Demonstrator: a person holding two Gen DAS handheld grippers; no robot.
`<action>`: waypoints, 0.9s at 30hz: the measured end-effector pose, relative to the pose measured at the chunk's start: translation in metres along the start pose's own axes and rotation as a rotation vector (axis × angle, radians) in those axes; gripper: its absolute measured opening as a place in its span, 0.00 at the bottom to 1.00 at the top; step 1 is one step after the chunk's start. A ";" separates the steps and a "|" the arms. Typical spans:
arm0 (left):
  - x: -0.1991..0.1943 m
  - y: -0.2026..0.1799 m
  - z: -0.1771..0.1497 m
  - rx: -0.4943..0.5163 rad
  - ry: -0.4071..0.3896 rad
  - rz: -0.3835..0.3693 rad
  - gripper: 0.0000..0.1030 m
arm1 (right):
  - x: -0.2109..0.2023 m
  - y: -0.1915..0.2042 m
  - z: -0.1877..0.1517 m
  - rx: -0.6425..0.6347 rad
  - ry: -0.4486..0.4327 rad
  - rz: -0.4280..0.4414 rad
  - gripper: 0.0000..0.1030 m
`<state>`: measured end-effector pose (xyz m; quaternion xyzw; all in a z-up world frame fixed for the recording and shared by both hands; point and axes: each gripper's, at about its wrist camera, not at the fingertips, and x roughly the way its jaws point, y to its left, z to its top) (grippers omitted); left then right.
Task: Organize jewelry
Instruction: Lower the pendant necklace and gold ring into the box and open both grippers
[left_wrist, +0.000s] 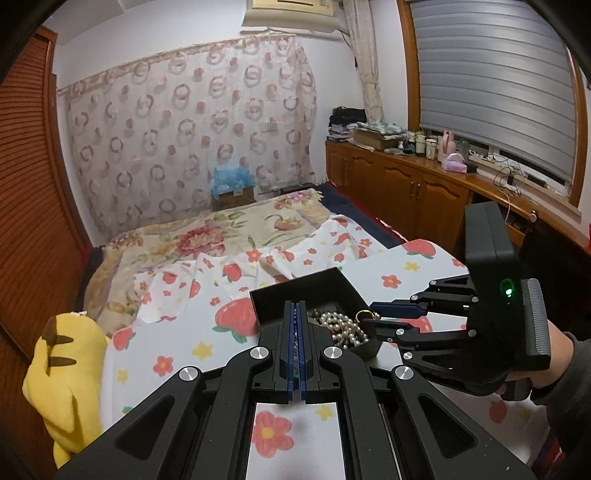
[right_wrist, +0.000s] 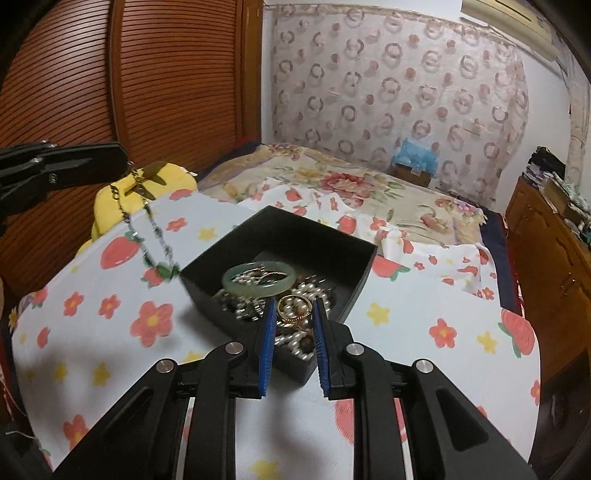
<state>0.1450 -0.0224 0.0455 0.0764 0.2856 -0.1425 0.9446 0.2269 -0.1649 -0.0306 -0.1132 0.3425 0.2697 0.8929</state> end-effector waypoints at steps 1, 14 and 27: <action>0.001 0.000 0.001 0.000 0.001 0.001 0.01 | 0.003 -0.001 0.001 0.001 0.003 -0.001 0.21; 0.040 0.009 0.026 0.006 0.040 0.031 0.01 | 0.021 -0.011 0.005 0.032 0.000 0.026 0.34; 0.085 0.014 0.022 -0.041 0.091 0.060 0.01 | -0.002 -0.017 -0.019 0.059 -0.032 0.014 0.34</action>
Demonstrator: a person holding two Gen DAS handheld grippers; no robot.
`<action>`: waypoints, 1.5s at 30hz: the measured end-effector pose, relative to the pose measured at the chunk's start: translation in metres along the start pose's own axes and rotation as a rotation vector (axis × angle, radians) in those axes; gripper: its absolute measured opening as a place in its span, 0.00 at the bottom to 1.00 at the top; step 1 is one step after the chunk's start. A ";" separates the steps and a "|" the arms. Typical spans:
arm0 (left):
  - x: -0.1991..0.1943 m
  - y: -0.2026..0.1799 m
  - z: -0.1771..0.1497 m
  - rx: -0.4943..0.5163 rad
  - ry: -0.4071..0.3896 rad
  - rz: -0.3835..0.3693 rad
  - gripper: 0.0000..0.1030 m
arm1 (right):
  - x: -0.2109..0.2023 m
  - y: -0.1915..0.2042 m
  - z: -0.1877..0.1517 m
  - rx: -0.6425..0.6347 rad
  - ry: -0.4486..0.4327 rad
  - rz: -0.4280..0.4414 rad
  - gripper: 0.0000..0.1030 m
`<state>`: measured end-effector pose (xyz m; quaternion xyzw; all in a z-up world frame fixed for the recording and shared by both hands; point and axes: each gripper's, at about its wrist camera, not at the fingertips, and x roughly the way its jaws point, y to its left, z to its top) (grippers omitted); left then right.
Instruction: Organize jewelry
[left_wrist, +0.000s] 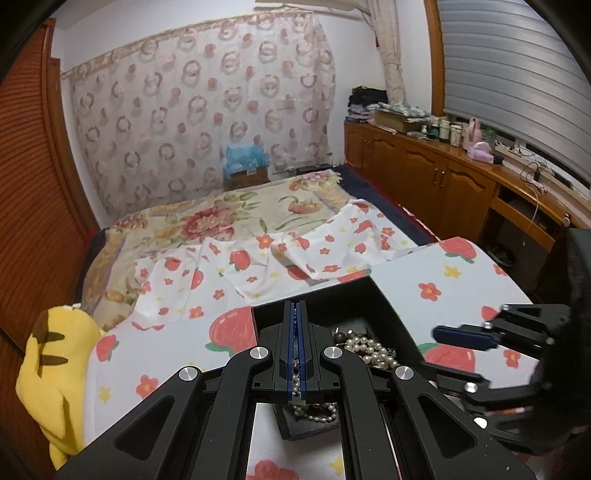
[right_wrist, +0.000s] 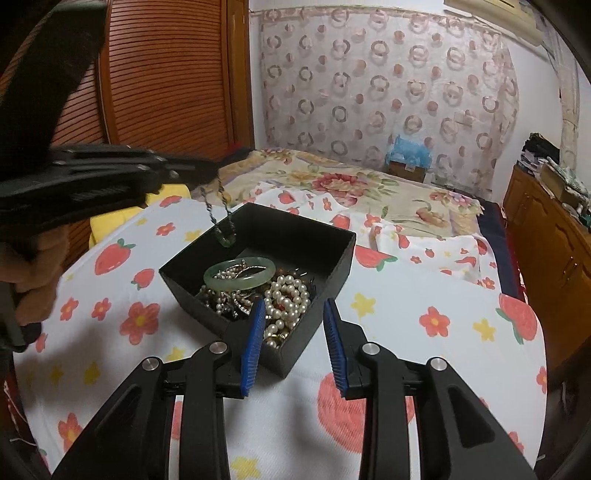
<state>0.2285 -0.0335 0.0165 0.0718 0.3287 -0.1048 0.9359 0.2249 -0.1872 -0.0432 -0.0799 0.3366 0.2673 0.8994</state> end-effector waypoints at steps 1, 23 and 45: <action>0.003 -0.002 -0.001 -0.001 0.003 0.002 0.01 | -0.002 0.000 -0.001 0.003 -0.002 0.001 0.34; -0.035 -0.010 -0.041 -0.057 -0.042 0.033 0.84 | -0.046 0.012 -0.026 0.087 -0.076 -0.037 0.48; -0.094 -0.014 -0.106 -0.128 -0.078 0.103 0.92 | -0.107 0.034 -0.051 0.174 -0.224 -0.191 0.98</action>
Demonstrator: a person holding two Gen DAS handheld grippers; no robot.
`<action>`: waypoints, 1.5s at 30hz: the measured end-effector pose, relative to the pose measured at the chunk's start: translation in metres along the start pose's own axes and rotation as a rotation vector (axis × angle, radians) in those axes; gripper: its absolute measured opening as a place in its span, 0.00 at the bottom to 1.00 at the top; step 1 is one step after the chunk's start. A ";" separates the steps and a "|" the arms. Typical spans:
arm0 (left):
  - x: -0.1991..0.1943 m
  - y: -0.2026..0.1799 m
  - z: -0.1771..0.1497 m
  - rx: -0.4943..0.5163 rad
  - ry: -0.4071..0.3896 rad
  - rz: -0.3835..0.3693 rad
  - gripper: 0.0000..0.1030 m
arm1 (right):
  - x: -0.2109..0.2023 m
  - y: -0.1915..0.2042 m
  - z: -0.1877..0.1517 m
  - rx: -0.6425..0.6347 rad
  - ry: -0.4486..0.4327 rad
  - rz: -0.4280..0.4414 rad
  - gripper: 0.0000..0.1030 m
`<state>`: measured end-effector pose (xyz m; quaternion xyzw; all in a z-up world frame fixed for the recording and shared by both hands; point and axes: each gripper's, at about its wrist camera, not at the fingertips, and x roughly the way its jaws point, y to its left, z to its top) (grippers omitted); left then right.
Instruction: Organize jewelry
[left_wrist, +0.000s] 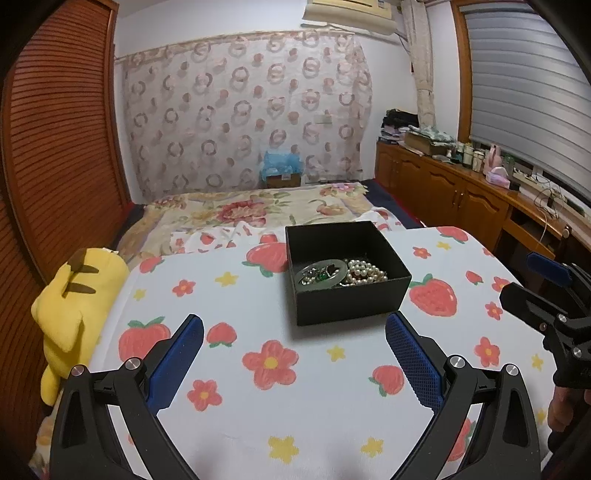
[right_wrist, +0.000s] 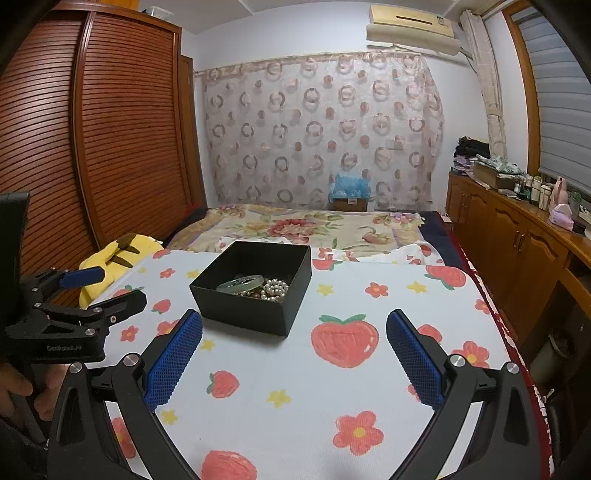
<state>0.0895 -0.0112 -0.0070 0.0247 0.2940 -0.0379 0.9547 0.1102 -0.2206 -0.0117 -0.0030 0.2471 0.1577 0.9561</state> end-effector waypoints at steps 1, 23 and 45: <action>0.000 0.000 0.000 -0.001 -0.001 0.001 0.92 | 0.000 0.001 0.000 -0.001 -0.001 -0.002 0.98; -0.009 -0.002 -0.005 -0.009 -0.023 -0.008 0.92 | -0.004 0.003 0.000 0.012 -0.028 -0.027 0.98; -0.016 -0.004 -0.002 -0.008 -0.042 -0.008 0.92 | -0.004 0.002 -0.001 0.012 -0.029 -0.027 0.98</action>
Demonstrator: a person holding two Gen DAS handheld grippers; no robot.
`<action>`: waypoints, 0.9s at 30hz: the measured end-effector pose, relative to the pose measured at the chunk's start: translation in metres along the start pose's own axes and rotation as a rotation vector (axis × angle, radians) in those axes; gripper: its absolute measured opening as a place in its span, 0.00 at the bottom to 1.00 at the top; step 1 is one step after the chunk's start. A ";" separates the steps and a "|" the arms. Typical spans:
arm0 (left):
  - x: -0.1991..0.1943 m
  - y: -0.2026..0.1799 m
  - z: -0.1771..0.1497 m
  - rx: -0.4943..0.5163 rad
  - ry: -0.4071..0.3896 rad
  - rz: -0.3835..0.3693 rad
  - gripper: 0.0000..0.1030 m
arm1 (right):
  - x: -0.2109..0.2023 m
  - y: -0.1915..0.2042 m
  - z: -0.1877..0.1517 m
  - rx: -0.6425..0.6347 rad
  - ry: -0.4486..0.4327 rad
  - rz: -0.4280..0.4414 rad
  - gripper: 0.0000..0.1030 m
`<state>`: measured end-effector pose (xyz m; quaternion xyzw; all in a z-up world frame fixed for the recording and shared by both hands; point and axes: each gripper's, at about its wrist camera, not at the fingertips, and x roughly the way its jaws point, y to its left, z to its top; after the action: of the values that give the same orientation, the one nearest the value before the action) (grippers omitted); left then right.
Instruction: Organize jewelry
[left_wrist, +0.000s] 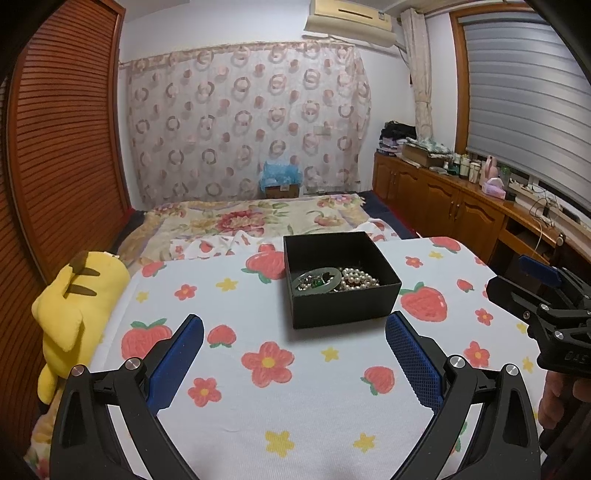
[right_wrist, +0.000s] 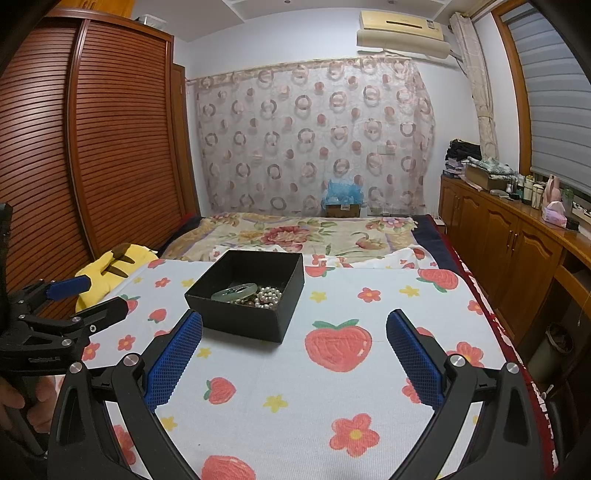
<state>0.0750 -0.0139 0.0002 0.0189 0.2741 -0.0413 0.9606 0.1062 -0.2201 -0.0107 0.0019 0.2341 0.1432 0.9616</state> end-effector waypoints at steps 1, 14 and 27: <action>-0.001 0.000 0.001 0.001 -0.003 0.000 0.92 | 0.000 0.000 0.000 0.001 0.000 0.001 0.98; -0.005 -0.002 0.001 0.007 -0.016 0.002 0.92 | 0.000 -0.001 0.000 0.002 0.000 0.002 0.98; -0.004 -0.003 0.002 0.005 -0.017 0.001 0.92 | 0.000 -0.001 -0.001 0.003 -0.002 0.002 0.98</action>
<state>0.0720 -0.0168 0.0036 0.0212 0.2659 -0.0417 0.9629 0.1065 -0.2212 -0.0115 0.0036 0.2334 0.1438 0.9617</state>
